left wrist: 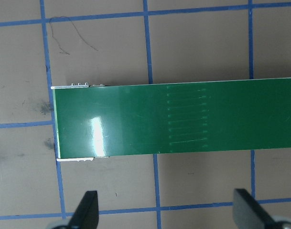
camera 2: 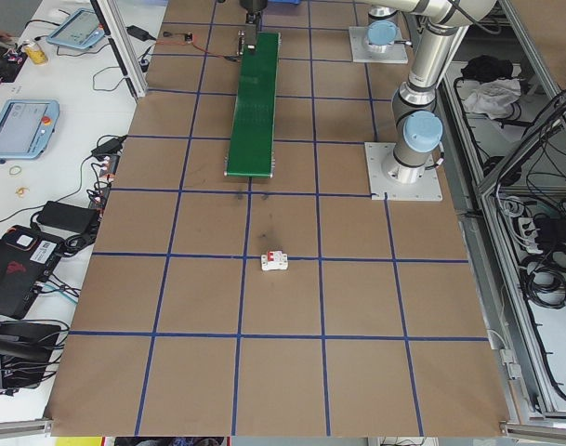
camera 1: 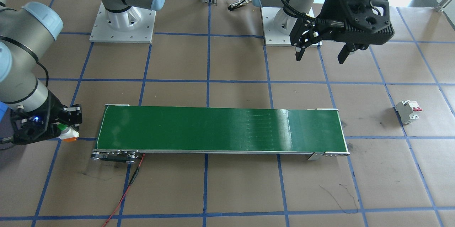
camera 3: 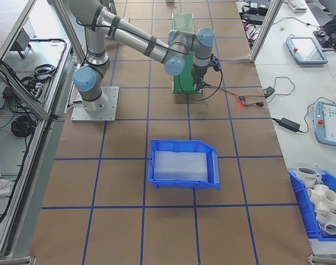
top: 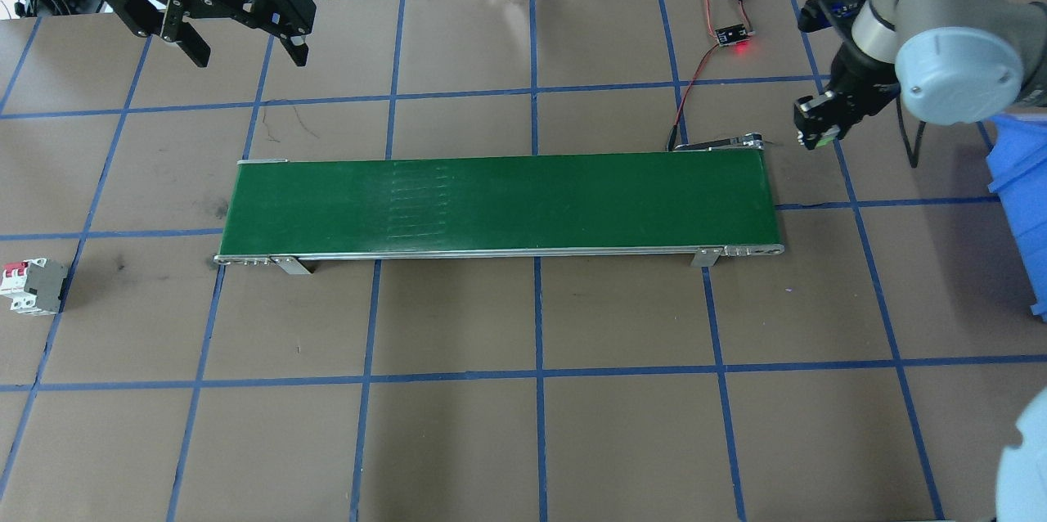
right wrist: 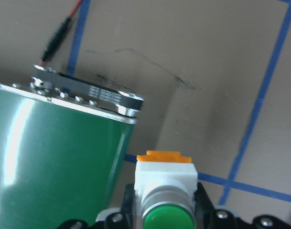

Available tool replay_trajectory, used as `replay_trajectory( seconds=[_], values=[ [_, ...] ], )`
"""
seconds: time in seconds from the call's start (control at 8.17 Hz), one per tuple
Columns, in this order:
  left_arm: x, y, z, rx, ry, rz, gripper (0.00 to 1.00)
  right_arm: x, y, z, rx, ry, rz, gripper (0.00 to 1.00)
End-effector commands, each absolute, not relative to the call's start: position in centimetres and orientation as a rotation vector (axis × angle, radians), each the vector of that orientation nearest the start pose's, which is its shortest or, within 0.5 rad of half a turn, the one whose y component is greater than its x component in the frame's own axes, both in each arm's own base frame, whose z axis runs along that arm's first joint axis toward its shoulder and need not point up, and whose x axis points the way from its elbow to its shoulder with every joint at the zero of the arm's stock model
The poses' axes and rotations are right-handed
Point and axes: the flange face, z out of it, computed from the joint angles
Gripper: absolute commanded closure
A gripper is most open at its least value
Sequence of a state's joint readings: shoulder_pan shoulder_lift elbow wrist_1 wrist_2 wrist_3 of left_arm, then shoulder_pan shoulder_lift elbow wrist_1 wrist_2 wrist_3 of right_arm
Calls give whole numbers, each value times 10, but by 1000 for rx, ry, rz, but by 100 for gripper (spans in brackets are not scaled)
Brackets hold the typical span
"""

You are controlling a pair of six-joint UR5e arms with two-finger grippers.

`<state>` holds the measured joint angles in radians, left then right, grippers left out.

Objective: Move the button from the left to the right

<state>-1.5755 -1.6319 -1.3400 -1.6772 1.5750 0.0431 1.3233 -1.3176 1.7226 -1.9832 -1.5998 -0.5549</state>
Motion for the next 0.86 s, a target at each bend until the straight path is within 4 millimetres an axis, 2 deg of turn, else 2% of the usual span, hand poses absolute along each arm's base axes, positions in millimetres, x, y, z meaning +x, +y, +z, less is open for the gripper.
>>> replay_trajectory(
  seconds=[0.0, 0.12, 0.24, 0.37, 0.49, 0.61, 0.73],
  values=[
    [-134, -519, 557, 72, 3134, -91, 0, -143, -542, 362, -946, 3078, 78, 100],
    [-133, -513, 561, 72, 3136, -103, 0, -195, -527, 365, -1128, 3019, 84, 100],
    [-134, -512, 561, 72, 3135, -103, 0, -249, -506, 369, -1207, 2982, 81, 100],
    [-134, -511, 562, 72, 3133, -106, 0, -294, -484, 372, -1280, 2953, 77, 100],
    [-134, -510, 564, 74, 3133, -110, 0, -328, -467, 377, -1367, 2919, 81, 100],
    [-134, -509, 567, 72, 3132, -122, 0, -356, -461, 378, -1516, 2888, 51, 100],
    [-133, -516, 566, 45, 3130, -160, 0, -386, -464, 355, -1696, 2828, 31, 100]
  ],
)
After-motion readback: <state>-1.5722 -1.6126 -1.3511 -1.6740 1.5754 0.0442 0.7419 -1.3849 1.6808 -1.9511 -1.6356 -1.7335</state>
